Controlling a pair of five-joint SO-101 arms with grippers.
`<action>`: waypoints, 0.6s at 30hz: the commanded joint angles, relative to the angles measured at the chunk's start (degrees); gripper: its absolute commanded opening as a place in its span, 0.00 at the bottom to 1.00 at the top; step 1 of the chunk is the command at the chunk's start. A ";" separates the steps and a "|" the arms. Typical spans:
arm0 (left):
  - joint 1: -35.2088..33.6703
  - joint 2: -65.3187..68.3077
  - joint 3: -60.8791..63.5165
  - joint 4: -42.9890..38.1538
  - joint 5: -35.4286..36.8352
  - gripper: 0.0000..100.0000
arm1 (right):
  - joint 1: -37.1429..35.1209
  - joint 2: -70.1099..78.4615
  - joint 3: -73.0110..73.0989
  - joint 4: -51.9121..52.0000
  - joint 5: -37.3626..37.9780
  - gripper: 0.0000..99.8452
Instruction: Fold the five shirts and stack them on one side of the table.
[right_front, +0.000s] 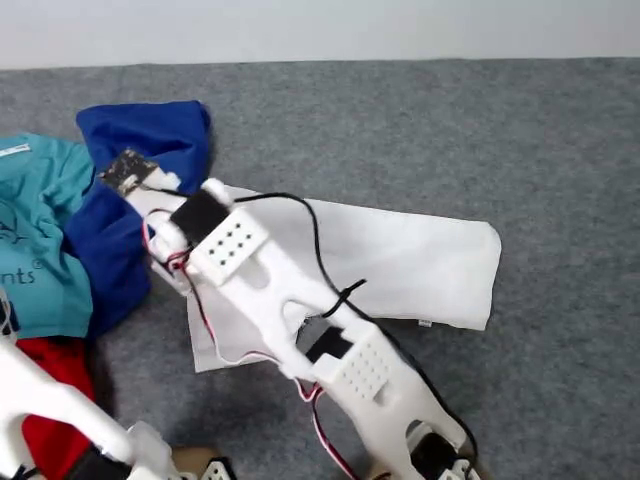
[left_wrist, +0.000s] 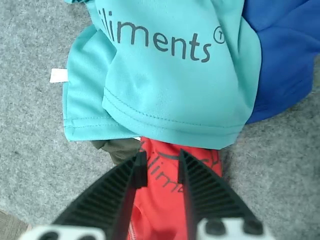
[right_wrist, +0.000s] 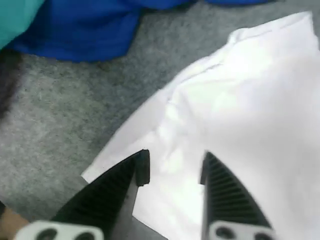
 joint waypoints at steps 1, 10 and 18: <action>0.44 -2.20 -0.22 0.00 -0.09 0.11 | 1.54 -8.92 9.76 2.51 5.19 0.06; 0.44 -2.20 -0.22 0.00 -0.09 0.11 | 2.07 -27.03 42.02 1.71 22.86 0.04; 0.44 -2.11 -0.22 0.00 -0.09 0.11 | 2.77 -32.92 60.48 -9.54 33.41 0.17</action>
